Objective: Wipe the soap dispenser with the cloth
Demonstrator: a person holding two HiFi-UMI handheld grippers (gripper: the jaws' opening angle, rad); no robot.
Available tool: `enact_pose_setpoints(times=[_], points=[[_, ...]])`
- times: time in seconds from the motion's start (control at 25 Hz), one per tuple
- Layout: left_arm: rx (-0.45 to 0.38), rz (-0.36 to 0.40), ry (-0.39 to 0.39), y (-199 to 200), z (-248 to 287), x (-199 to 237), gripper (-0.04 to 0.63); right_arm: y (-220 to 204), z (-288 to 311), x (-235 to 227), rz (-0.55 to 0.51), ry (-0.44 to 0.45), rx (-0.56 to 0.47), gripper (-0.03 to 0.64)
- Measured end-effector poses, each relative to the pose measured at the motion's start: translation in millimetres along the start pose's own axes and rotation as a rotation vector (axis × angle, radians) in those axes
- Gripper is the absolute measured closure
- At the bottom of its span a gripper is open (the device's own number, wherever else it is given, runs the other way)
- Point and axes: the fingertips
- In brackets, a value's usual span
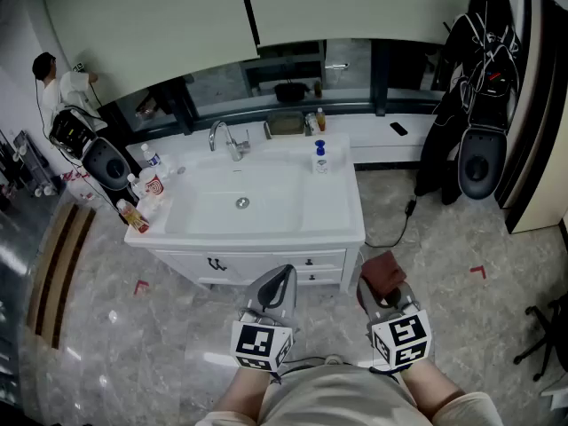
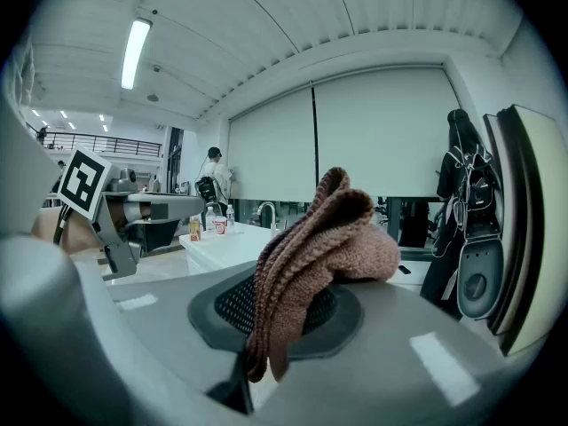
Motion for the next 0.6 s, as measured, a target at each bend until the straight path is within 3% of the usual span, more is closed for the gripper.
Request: enact_pose_setpoints(times=[0.6], points=[[0.025, -0.019, 0.013, -12.9, 1.0, -5.2, 0.595, -15.9, 1.7, -9.1, 0.065, 0.002, 0.018, 0.538]])
Point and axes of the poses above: the fingertips, and each gripper's own axes: z forward along the fingers, x to its left, y out of its top, and after that the axes turned 5 degrees about -x, right-handed
